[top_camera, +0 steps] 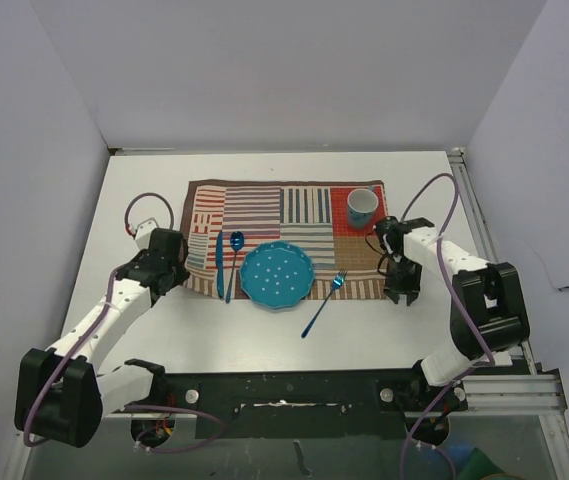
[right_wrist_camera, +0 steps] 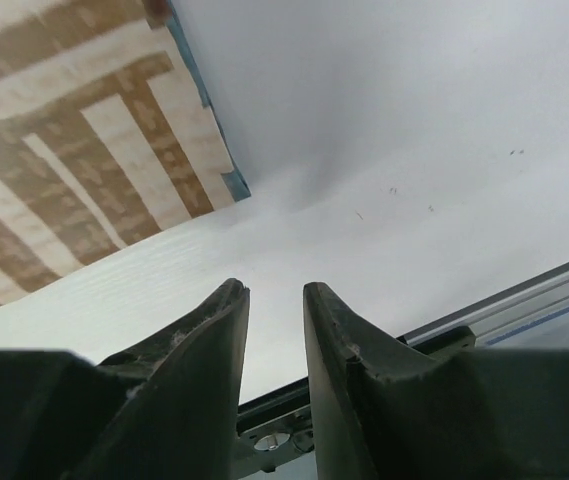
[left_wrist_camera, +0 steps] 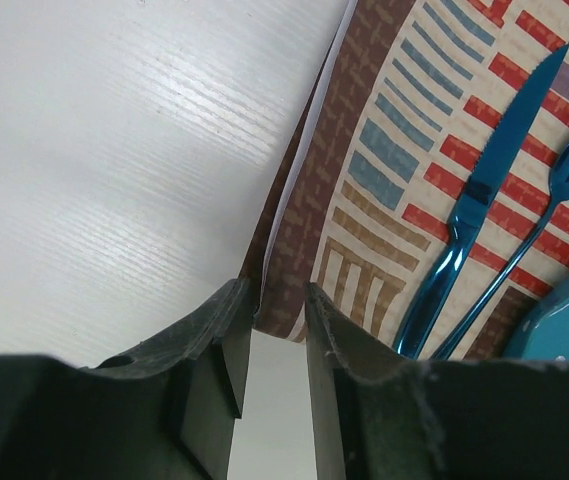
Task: Set the dinner table for one person
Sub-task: Move the napkin to the center of the board.
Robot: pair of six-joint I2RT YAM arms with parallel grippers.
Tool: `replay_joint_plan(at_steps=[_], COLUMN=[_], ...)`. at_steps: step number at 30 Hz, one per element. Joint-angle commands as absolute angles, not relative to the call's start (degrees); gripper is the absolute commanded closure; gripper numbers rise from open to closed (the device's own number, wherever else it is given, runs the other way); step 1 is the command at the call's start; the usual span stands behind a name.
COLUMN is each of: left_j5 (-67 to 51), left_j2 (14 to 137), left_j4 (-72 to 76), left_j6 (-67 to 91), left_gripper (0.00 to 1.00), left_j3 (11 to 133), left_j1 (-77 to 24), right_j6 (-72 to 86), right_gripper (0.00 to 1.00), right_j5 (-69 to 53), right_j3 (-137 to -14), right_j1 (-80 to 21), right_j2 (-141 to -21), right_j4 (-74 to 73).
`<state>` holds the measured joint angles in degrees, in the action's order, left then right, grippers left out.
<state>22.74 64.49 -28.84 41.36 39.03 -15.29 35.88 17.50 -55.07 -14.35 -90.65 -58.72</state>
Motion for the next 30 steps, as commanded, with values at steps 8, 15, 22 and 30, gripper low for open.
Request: replay_joint_plan(at_steps=[8,15,22,30], left_j5=[24.19,26.86,20.47,16.05], left_j2=[62.75,65.65,71.85,77.10], left_j4=[-31.01,-30.77,-19.79,-11.58], left_j6=[40.53,38.37,39.65,39.56], left_gripper=[0.72,0.71,0.71,0.73], left_j3=[46.72,51.19,47.80,44.98], left_j1=[-15.26,-15.28,-15.35,-16.59], right_j6=[32.91,29.45,29.85,28.54], right_gripper=[0.69,0.69,0.69,0.70], right_j5=[21.39,9.97,6.22,4.08], right_j3=[-67.70,-70.84,-70.60,-73.32], right_j1=[-14.69,-16.91,-24.47,-32.00], right_j2=[-92.28,-91.80,-92.69,-96.03], right_j4=[-59.99,-53.65,-51.30,-49.75])
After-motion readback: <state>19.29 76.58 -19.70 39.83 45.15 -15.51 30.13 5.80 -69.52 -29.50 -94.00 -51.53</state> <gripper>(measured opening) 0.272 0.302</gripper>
